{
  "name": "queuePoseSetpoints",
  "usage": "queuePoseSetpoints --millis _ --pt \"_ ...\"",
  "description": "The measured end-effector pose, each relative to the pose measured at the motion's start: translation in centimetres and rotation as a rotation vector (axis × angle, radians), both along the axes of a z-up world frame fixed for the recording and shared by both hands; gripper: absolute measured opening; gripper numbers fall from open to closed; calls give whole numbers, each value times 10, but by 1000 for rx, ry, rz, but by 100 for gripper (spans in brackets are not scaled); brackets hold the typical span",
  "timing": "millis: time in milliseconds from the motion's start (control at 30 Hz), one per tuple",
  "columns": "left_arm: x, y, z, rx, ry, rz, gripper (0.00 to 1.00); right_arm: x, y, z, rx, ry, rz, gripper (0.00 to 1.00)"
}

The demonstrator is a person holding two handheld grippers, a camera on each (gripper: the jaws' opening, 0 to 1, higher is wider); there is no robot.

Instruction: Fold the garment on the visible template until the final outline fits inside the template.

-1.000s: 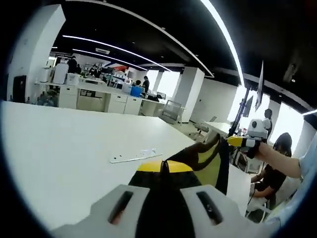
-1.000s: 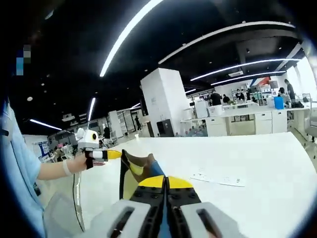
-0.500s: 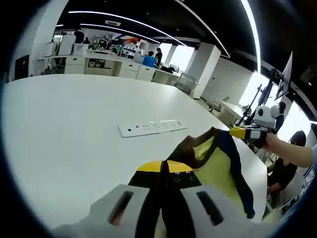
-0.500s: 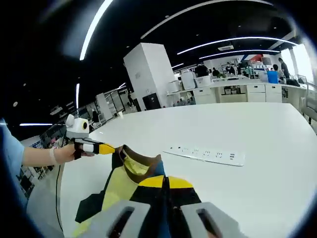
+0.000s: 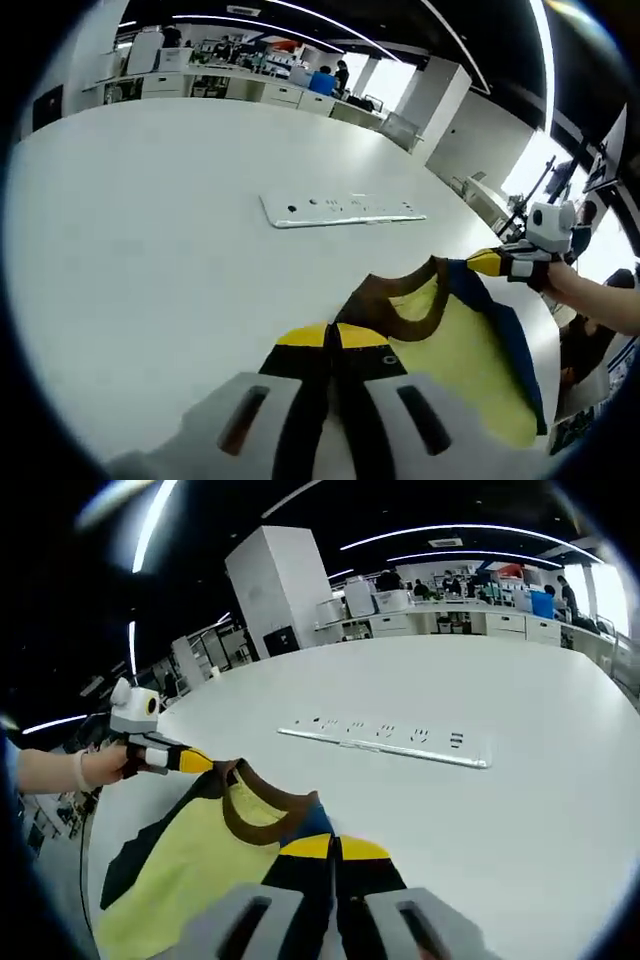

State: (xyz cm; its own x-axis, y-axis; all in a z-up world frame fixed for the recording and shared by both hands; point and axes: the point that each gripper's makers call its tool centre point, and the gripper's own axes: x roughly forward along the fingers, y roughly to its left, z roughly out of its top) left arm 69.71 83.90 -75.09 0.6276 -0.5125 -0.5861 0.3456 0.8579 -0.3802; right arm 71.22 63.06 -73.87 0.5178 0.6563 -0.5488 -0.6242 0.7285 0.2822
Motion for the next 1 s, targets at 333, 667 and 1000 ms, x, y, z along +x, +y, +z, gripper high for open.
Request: queuePoseSetpoints --millis 333,667,1000 --pt "11 2 -5 27 -16 25 0 12 1 -11 -21 5 -17 0" --pt "10 5 6 152 -172 -60 23 3 4 -8 -70 -66 49 25" --pt "-1 -9 35 98 -256 -146 71 -10 8 -3 -102 -79 69 81"
